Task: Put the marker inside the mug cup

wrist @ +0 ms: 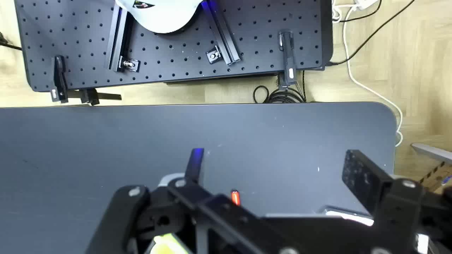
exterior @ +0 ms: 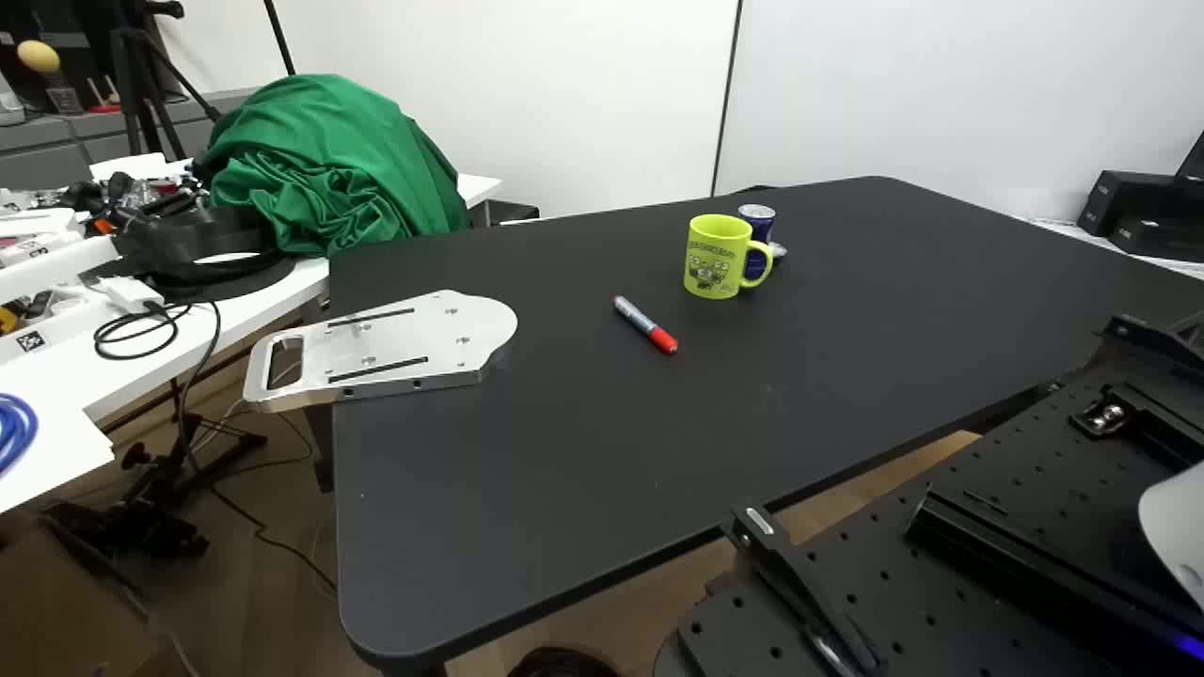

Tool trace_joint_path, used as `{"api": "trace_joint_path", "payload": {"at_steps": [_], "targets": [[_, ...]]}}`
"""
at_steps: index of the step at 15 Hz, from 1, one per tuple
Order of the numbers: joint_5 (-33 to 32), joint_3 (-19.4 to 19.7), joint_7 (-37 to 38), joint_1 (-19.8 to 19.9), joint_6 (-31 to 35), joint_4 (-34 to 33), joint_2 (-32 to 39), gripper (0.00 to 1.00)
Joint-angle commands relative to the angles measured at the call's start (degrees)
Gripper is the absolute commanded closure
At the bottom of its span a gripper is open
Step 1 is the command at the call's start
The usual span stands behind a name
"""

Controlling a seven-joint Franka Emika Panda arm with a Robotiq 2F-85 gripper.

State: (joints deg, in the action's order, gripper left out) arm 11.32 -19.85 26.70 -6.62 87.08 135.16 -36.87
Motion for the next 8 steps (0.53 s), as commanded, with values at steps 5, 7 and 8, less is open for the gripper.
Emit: {"api": "trace_joint_path", "payload": {"at_steps": [5,7,8], "targets": [[-0.8,0.5,-1.4,-0.5,1.5,0.0,0.3,0.00],[-3.7,0.8,-4.7,-0.1,6.2,-0.1,1.2,0.00],[-5.4,1.6,-7.6,-0.2,9.1,-0.4,2.2,0.00]]}}
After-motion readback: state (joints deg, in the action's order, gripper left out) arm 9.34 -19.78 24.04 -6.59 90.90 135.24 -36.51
